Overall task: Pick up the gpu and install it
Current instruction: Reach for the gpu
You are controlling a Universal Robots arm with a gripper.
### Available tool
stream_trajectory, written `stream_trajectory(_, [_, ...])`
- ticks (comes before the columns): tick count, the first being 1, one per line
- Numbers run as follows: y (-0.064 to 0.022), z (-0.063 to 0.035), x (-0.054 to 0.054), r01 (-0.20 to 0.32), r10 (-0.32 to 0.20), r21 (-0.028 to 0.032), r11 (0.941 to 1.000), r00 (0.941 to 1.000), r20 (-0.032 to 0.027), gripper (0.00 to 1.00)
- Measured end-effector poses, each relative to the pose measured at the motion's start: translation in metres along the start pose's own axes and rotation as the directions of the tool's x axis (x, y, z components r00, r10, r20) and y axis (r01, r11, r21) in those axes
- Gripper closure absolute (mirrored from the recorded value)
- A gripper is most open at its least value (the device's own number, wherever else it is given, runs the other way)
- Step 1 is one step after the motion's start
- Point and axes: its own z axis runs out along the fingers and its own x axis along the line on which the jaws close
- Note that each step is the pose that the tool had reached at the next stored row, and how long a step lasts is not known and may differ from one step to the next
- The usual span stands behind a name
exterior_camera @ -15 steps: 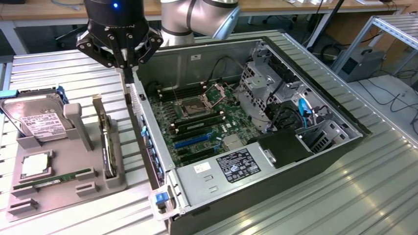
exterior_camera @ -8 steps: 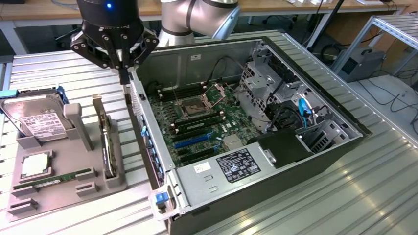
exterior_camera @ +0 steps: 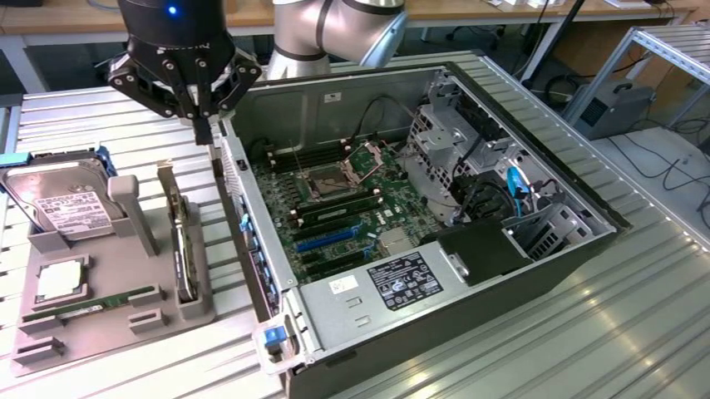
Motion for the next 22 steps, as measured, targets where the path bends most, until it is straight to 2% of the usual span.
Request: stream_trajectory(22, [-0.0014, 0.0000, 0.018, 0.000, 0.000, 0.0000, 1.0000, 1.0000, 0.0000, 0.89])
